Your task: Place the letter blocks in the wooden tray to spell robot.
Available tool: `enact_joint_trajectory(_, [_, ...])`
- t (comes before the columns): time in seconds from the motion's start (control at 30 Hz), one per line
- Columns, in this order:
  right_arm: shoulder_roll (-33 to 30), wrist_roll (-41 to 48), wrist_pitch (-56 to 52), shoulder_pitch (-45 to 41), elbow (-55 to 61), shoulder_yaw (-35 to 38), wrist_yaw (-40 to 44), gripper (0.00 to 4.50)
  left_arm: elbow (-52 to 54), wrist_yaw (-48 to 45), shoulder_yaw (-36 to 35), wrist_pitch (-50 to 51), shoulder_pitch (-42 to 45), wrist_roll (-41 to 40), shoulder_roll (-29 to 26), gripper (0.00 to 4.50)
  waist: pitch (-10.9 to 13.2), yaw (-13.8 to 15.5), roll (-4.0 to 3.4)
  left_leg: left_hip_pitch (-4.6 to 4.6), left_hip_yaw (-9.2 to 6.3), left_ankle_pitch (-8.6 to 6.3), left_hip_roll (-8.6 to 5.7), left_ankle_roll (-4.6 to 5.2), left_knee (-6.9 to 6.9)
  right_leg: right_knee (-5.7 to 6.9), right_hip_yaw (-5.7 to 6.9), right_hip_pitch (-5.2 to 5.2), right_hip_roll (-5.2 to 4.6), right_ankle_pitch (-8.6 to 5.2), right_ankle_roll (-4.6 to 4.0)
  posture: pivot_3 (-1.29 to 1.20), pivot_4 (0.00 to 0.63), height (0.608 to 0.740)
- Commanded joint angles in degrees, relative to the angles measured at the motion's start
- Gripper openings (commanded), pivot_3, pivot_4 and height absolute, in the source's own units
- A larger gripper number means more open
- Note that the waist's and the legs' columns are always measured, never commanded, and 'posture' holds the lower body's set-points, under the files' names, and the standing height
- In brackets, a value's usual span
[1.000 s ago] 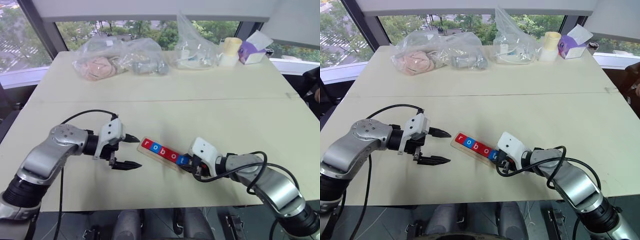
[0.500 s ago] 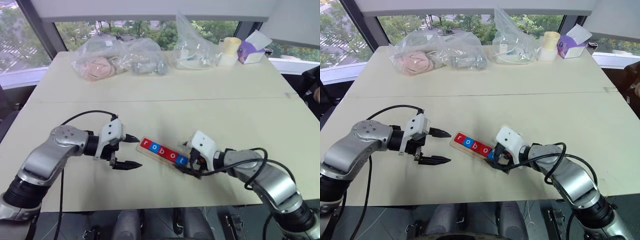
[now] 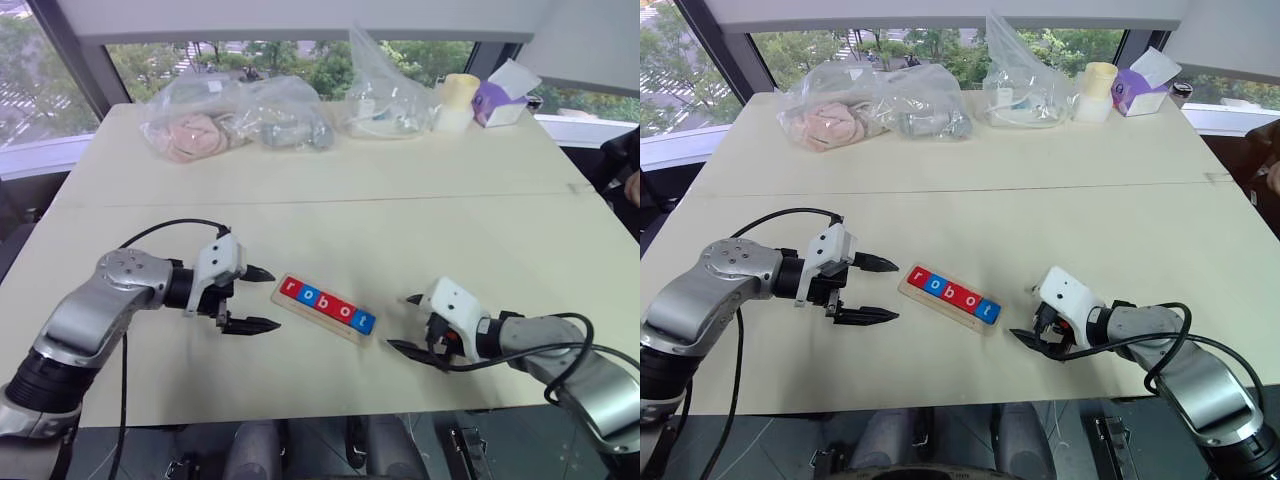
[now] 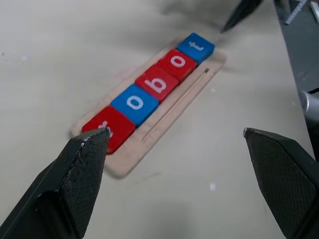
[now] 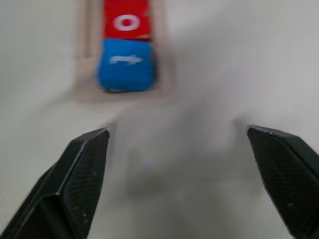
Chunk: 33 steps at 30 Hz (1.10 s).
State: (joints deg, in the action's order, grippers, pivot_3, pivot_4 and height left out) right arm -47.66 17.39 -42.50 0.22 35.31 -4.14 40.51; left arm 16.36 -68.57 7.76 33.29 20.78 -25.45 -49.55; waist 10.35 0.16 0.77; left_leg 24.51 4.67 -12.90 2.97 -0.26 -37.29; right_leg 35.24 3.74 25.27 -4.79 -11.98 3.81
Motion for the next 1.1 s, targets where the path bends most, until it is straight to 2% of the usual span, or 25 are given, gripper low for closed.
enact_joint_trajectory(0.03, [1.9, -1.1, 1.5, -0.7, 1.5, -0.2, -2.1, 4.47, 1.2, -0.6, -0.6, -0.2, 0.6, -0.3, -0.5, 4.50, 0.0, 0.2, 0.00, 0.00, -0.10, 0.00, 0.00, -0.01, 0.00, 0.00, 0.00, 0.00, 0.02, 0.01, -0.02, 0.00, 0.150, 0.739])
enact_joint_trajectory(0.2, [4.7, -2.9, 2.4, -1.7, -0.3, -0.9, -4.4, 4.47, 1.5, -1.4, 0.2, -0.5, -0.2, 0.2, -1.0, 4.50, 0.0, 0.5, -0.01, 0.03, -0.13, 0.00, 0.02, -0.01, 0.02, -0.03, -0.01, 0.03, 0.02, 0.02, -0.04, 0.00, 0.150, 0.739])
enact_joint_trajectory(0.6, [6.6, -4.9, 3.3, -3.2, -1.8, -2.9, -4.6, 4.47, 3.2, 0.6, -1.0, 1.0, -1.2, -0.8, -0.5, 4.50, 0.0, 0.4, 0.01, 0.05, -0.13, 0.00, 0.02, 0.00, 0.01, -0.03, -0.01, 0.03, 0.04, 0.02, -0.04, 0.00, 0.150, 0.739])
enact_joint_trajectory(0.83, [3.4, -0.7, 2.6, -3.0, 0.4, 7.0, -1.1, 4.47, 3.1, 2.6, -4.3, 4.7, -2.9, -3.7, -0.7, 4.50, 0.0, 0.6, 0.02, 0.06, -0.11, 0.00, 0.00, 0.00, 0.02, -0.04, -0.03, 0.03, 0.03, 0.02, -0.04, 0.00, 0.150, 0.739])
enact_joint_trajectory(0.93, [3.9, 5.1, -0.1, -0.4, 2.1, 13.7, 0.8, 4.47, 3.0, 4.1, -7.0, 5.8, -5.2, -4.5, -1.2, 4.50, 0.0, 0.6, 0.02, 0.06, -0.13, 0.00, 0.00, 0.00, 0.03, -0.03, -0.02, 0.03, 0.04, 0.02, -0.03, 0.00, 0.150, 0.739])
enact_joint_trajectory(1.1, [4.3, 19.3, -7.5, 9.6, 4.9, 25.6, 5.8, 4.47, 3.7, 6.7, -12.3, 8.0, -10.6, -6.7, -1.1, 4.50, 0.0, 0.7, 0.02, 0.06, -0.15, 0.00, 0.01, 0.00, 0.06, -0.04, -0.02, 0.00, 0.03, 0.01, -0.03, 0.00, 0.150, 0.739])
